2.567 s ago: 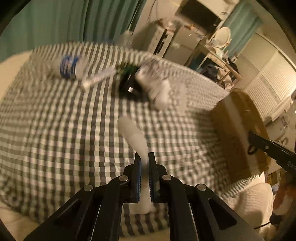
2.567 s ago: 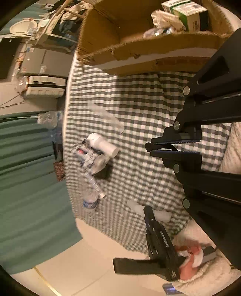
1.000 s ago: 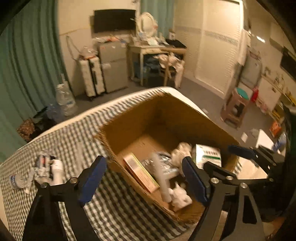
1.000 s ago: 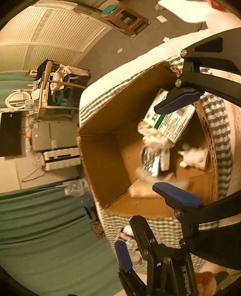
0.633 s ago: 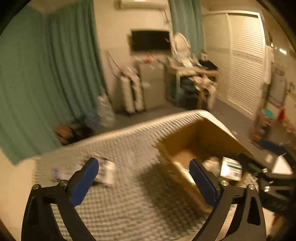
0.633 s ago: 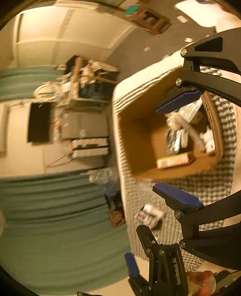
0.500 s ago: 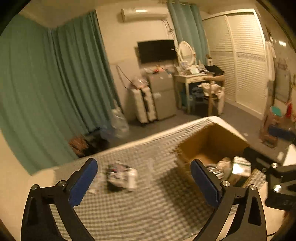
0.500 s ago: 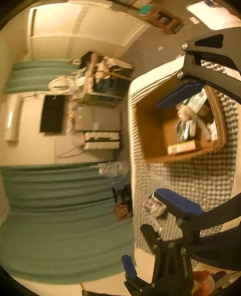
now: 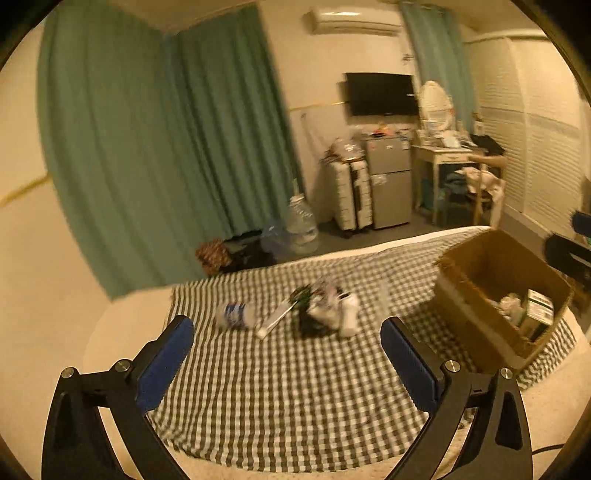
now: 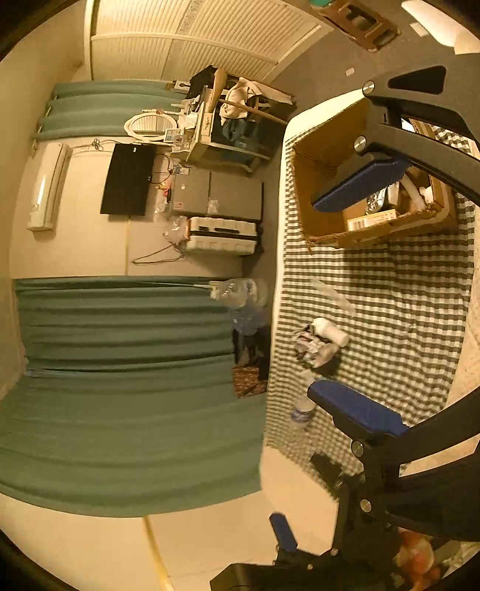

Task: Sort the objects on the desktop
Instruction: 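Move both tools back over the items on the bed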

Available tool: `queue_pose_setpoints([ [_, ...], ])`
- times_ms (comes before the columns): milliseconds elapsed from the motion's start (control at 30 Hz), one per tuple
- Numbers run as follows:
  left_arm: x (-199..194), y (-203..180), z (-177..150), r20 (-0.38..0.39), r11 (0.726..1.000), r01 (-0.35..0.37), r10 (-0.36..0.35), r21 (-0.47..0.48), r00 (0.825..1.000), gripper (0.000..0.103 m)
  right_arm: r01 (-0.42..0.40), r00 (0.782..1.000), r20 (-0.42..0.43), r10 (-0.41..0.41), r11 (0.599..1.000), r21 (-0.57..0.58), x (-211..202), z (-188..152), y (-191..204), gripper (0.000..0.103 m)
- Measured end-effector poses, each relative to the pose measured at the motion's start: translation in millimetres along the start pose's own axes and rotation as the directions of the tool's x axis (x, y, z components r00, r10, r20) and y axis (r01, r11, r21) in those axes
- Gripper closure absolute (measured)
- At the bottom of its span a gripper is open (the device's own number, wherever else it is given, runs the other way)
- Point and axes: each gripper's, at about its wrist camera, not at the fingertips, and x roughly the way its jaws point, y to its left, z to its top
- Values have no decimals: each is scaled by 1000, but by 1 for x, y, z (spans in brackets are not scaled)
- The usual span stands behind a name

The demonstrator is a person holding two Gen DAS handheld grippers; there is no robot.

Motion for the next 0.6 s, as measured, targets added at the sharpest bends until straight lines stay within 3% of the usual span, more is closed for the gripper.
queue_pose_setpoints([
  [267,59,34,-26,-51,995,-44,39,-94,998,0,-12,998,-56,11,1000,-17,50,-20,17,11],
  [600,150,53,-72,-174,987,-18,-10,-157,985,0,-78,985,-149,84,996,44,131,-51,26,11],
])
